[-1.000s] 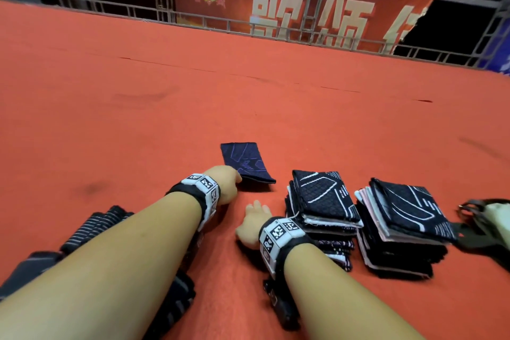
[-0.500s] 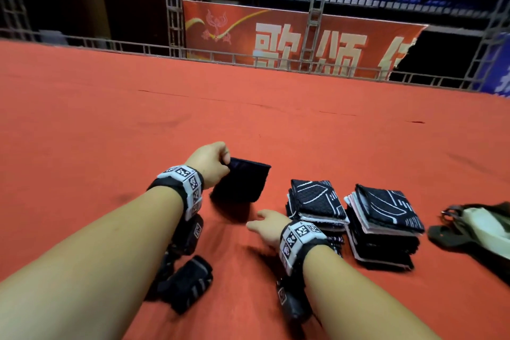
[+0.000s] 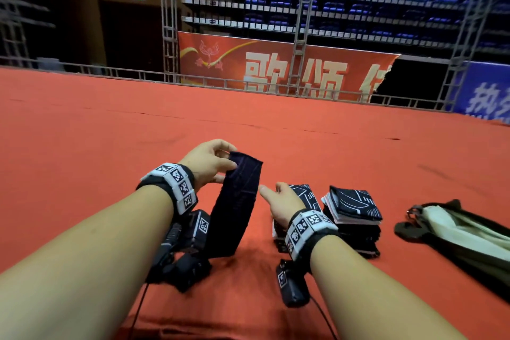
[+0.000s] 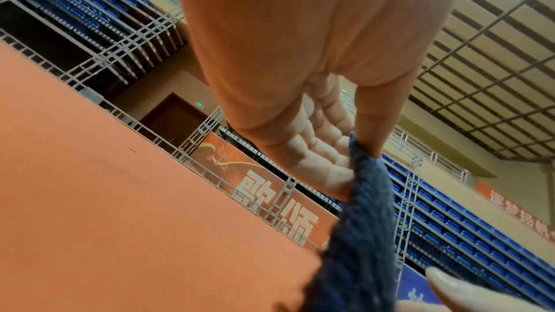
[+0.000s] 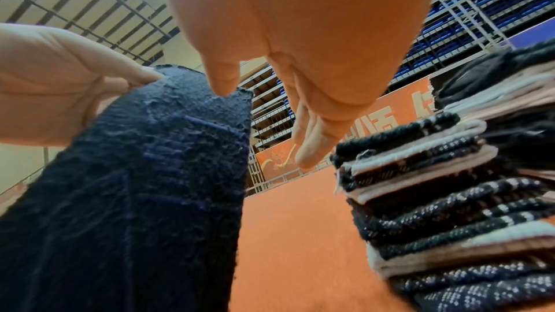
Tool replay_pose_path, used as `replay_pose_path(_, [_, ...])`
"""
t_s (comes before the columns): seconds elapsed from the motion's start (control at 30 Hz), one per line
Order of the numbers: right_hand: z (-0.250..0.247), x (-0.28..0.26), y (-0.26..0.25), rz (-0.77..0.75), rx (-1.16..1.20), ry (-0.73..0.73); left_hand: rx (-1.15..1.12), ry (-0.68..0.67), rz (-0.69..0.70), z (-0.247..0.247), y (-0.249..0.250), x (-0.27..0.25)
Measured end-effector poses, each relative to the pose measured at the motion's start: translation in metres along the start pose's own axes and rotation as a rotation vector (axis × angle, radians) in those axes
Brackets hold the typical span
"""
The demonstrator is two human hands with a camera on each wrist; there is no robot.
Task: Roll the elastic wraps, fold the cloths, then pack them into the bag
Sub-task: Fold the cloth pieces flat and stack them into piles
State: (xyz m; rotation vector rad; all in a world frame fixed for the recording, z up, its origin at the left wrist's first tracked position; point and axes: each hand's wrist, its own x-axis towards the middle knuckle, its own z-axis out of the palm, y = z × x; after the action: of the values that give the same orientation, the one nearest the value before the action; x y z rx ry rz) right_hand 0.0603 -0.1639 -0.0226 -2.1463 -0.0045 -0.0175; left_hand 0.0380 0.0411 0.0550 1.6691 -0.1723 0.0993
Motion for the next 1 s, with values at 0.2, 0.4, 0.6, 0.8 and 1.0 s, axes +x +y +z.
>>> replay_pose_path(0.2, [-0.032,-0.033,0.000,0.036,0.449,-0.156,-0.206,-0.210,-0.015,0.019,0.010,-0.029])
replay_pose_path(0.4, [-0.044,-0.060,0.022,0.054,0.580,-0.331,-0.244,-0.135,-0.031,0.036,-0.007,-0.048])
replay_pose_path(0.6, [-0.045,-0.076,0.041,0.050,0.629,-0.332,-0.334,0.080,-0.153,0.052,-0.037,-0.061])
replay_pose_path(0.8, [-0.052,-0.080,0.056,0.035,0.614,-0.276,-0.143,-0.213,-0.376,0.063,-0.060,-0.077])
replay_pose_path(1.0, [-0.056,-0.072,0.053,-0.050,0.506,-0.115,0.013,-0.115,-0.181,0.066,-0.062,-0.066])
